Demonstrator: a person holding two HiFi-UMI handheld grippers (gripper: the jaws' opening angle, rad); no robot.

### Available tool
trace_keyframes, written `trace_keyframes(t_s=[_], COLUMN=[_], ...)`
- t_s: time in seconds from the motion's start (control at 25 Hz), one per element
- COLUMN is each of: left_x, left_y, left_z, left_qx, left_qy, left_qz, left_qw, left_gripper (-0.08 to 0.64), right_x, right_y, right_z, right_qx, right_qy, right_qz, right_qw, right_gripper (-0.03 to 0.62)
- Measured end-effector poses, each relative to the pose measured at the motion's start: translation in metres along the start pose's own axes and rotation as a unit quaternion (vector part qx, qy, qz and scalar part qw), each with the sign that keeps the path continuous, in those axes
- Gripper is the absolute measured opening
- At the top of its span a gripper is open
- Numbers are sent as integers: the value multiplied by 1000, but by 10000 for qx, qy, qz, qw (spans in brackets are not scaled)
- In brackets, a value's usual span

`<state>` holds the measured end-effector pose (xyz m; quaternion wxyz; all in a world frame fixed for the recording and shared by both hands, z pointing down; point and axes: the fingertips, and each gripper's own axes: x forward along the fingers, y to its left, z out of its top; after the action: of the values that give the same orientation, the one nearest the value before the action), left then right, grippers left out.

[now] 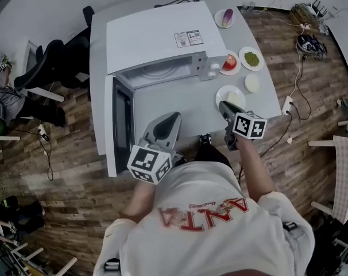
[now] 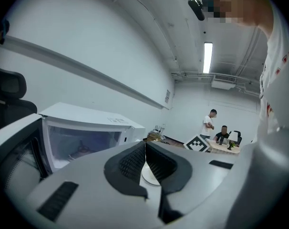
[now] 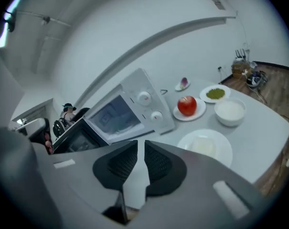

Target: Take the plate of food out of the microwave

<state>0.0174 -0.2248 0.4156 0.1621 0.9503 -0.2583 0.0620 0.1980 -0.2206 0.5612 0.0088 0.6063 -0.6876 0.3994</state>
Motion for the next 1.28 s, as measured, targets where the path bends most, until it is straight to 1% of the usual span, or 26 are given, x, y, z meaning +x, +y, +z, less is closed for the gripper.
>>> trace_keyframes(t_s=[0.08, 0.16, 0.28, 0.4, 0.52, 0.64, 0.72, 0.8, 1.0, 1.28], left_x=[-7, -13, -24, -36, -48, -55, -58, -59, -59, -57], left_y=[6, 12, 20, 23, 25, 30, 33, 33, 33, 29], left_z=[11, 22, 39, 58, 75, 84, 86, 87, 87, 85], left_qx=[93, 205, 372, 528, 628, 656, 618, 593, 570, 517], left_qy=[-121, -227, -356, -508, -647, -755, -801, -828, -847, -842], left_qz=[114, 227, 407, 519, 553, 616, 634, 630, 589, 509], left_qw=[9998, 9993, 9978, 9960, 9944, 9931, 9928, 9928, 9930, 9938], left_gripper=[9, 9, 9, 9, 9, 9, 9, 9, 9, 9], right_x=[-4, -10, -21, -36, -55, -68, -74, -77, -77, -75], right_y=[30, 61, 107, 147, 182, 208, 218, 221, 221, 223], right_z=[26, 48, 75, 95, 109, 120, 125, 127, 125, 119], right_qx=[-298, -574, -982, -1358, -1744, -2135, -2288, -2320, -2242, -2175], right_qy=[-363, -685, -1067, -1345, -1554, -1671, -1713, -1731, -1685, -1649], right_qz=[288, 591, 1021, 1357, 1607, 1768, 1805, 1817, 1856, 2013], right_qw=[9985, 9942, 9842, 9721, 9590, 9462, 9411, 9398, 9417, 9407], right_gripper=[22, 9, 3, 3, 3, 3, 2, 2, 2, 2])
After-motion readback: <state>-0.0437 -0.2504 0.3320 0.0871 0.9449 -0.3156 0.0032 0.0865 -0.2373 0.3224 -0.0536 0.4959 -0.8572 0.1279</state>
